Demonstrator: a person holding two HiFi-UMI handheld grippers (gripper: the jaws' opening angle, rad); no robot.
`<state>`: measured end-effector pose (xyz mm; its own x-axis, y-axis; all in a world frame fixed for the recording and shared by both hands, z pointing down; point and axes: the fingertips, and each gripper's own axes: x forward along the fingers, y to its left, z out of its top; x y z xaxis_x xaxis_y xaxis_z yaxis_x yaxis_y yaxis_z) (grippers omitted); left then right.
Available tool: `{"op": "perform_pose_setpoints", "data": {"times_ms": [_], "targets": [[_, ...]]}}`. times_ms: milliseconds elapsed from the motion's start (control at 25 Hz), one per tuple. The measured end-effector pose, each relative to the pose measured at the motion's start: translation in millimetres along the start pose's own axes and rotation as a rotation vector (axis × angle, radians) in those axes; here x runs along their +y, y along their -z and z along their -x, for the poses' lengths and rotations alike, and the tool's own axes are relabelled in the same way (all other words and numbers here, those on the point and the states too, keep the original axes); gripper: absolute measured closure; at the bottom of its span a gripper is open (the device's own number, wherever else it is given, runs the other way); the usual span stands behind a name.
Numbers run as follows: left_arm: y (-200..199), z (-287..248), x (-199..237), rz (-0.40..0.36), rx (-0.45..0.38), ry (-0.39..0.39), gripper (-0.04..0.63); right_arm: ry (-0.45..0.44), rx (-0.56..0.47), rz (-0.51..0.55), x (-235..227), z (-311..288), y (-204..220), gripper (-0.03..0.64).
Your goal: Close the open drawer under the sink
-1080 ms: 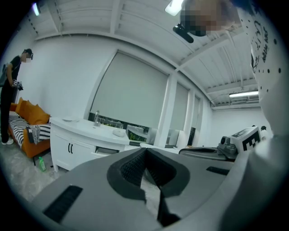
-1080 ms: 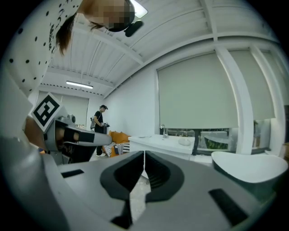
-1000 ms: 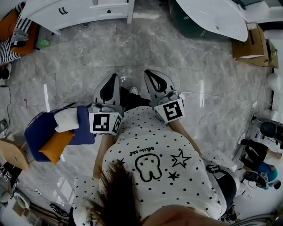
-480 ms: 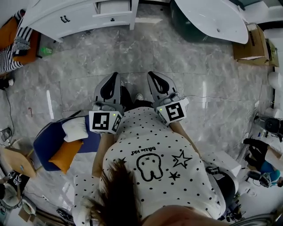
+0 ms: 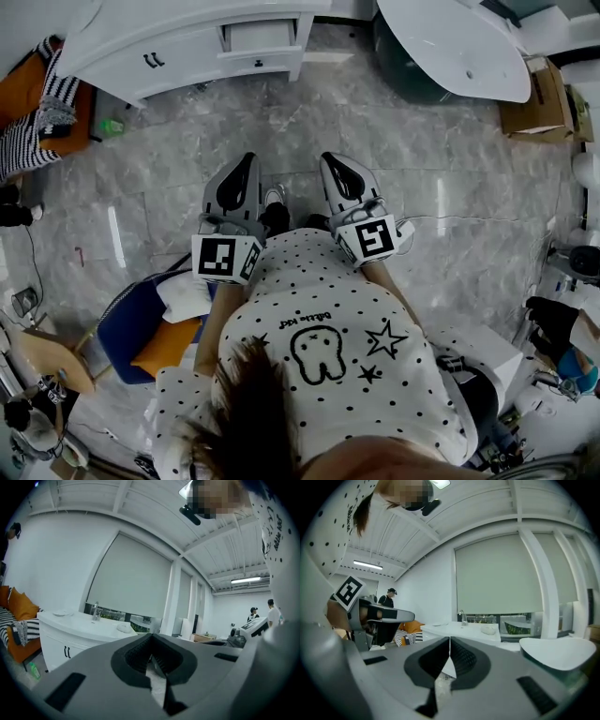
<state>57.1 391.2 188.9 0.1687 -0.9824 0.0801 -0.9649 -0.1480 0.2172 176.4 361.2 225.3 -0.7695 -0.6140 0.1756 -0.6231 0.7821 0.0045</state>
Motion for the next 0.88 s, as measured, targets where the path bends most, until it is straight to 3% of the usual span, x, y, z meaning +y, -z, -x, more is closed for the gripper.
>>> {"op": "perform_pose_setpoints", "data": {"times_ms": [360, 880], "targets": [[7.6, -7.2, 40.7, 0.035, 0.035, 0.006, 0.592, 0.024, 0.026, -0.011, 11.3, -35.3, 1.1, 0.602], [5.3, -61.1, 77.3, 0.052, 0.061, -0.023, 0.592, -0.021, 0.058, -0.025, -21.0, -97.7, 2.7, 0.603]]}}
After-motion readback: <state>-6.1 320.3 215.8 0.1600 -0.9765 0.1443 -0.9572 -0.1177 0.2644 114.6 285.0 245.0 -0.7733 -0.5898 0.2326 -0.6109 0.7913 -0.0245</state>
